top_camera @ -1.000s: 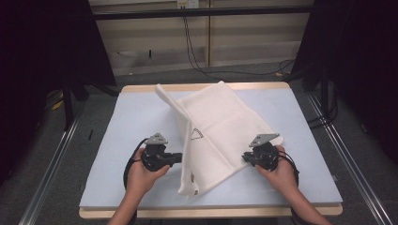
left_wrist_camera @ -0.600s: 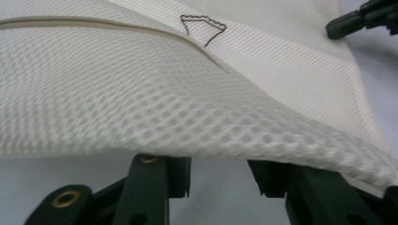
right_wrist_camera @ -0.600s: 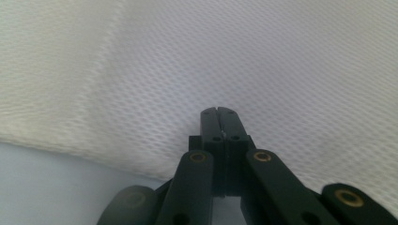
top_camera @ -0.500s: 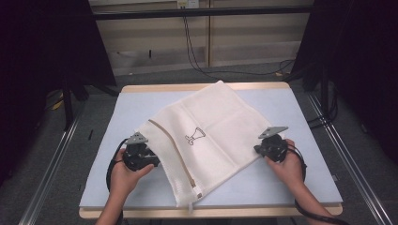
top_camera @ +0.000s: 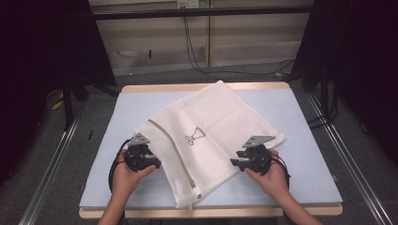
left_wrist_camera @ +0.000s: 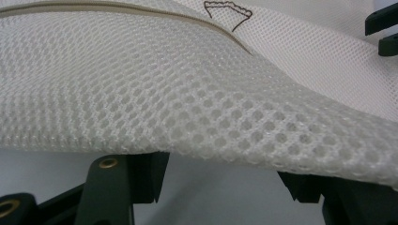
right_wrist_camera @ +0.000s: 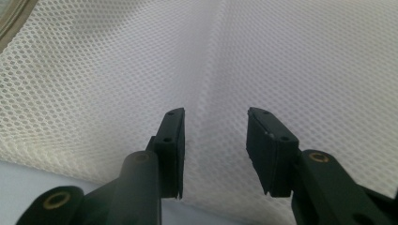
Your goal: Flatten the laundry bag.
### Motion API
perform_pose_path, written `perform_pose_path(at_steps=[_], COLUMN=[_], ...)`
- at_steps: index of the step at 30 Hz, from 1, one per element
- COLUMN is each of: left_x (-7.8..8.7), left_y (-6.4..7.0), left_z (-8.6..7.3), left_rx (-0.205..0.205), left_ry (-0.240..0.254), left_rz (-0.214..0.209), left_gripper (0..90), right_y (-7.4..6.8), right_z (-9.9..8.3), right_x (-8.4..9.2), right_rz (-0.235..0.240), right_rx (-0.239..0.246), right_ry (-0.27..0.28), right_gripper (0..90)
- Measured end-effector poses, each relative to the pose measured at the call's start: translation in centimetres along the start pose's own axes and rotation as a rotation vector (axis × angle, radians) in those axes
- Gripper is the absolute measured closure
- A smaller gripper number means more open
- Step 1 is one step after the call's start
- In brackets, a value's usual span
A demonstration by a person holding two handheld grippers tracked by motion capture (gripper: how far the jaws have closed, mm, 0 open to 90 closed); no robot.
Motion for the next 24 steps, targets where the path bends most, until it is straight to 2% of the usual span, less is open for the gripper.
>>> perform_pose_path(at_steps=[1, 2, 4, 6, 7, 8, 10, 11, 12, 15, 18, 20, 21, 22, 24], left_x=[0.0, 0.0, 0.0, 0.0, 0.0, -0.1, 0.0, 0.0, 0.1, 0.2, 0.3, 0.4, 0.5, 0.5, 0.7], left_y=[-0.1, -0.1, 0.0, 0.0, 0.0, 0.0, 0.0, 0.0, 0.0, -0.2, -0.5, -0.7, -0.8, -0.8, -1.1], left_z=[0.0, 0.0, 0.0, 0.0, -0.1, -0.1, -0.1, 0.0, 0.0, -0.1, -0.4, -0.7, -0.7, -0.8, -1.0], left_rx=[-0.002, -0.001, 0.000, 0.014, 0.013, 0.014, 0.013, 0.014, 0.012, 0.010, 0.024, 0.035, 0.034, 0.039, 0.046], left_ry=[0.001, -0.001, -0.001, 0.001, -0.002, -0.002, -0.004, -0.002, -0.001, -0.002, -0.008, -0.020, -0.018, -0.014, -0.019], left_rz=[0.002, 0.001, 0.000, -0.011, -0.006, -0.004, -0.008, -0.005, 0.002, 0.013, 0.015, 0.019, 0.018, 0.020, 0.024], left_gripper=[39.9, 39.6, 38.8, 38.3, 38.1, 37.4, 36.6, 36.4, 35.3, 33.7, 29.6, 29.1, 29.1, 28.5, 28.1], right_y=[0.0, -0.1, -0.3, -0.3, -0.4, -0.7, -1.1, -1.0, -0.9, -0.9, -0.7, -0.4, -0.1, 0.9, 1.4], right_z=[0.0, -0.1, -0.3, -0.2, -0.2, -0.1, 0.0, 0.0, 0.1, 0.1, 0.1, 0.1, 0.1, -0.3, -0.3], right_x=[-0.2, -0.5, -1.5, -1.7, -1.8, -1.9, -2.0, -2.0, -2.1, -2.1, -1.9, -1.7, -1.6, -1.0, -0.7], right_rz=[-0.012, -0.018, -0.020, -0.025, -0.030, -0.005, 0.002, 0.000, 0.017, 0.019, 0.009, -0.005, -0.008, -0.028, -0.026], right_rx=[-0.001, -0.002, 0.029, 0.041, 0.044, 0.054, 0.080, 0.095, 0.062, 0.056, 0.092, 0.097, 0.095, 0.088, 0.080], right_ry=[-0.006, -0.011, -0.028, -0.022, -0.025, -0.031, -0.052, -0.058, -0.066, -0.063, -0.074, -0.083, -0.085, -0.096, -0.084], right_gripper=[52.3, 53.1, 54.9, 57.1, 63.7, 72.1, 86.0, 87.5, 90.0, 90.0, 90.0, 90.0, 90.0, 90.0, 90.0])
Point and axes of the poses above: each handheld gripper's, and its own axes: x roughly backward along the jaws, z roughly out of its top, y roughly to its right, the point moved 10 cm from there along -x, roughly forward along the jaws, and after that the axes turned 2 degrees about y, right-handed, at the moved point
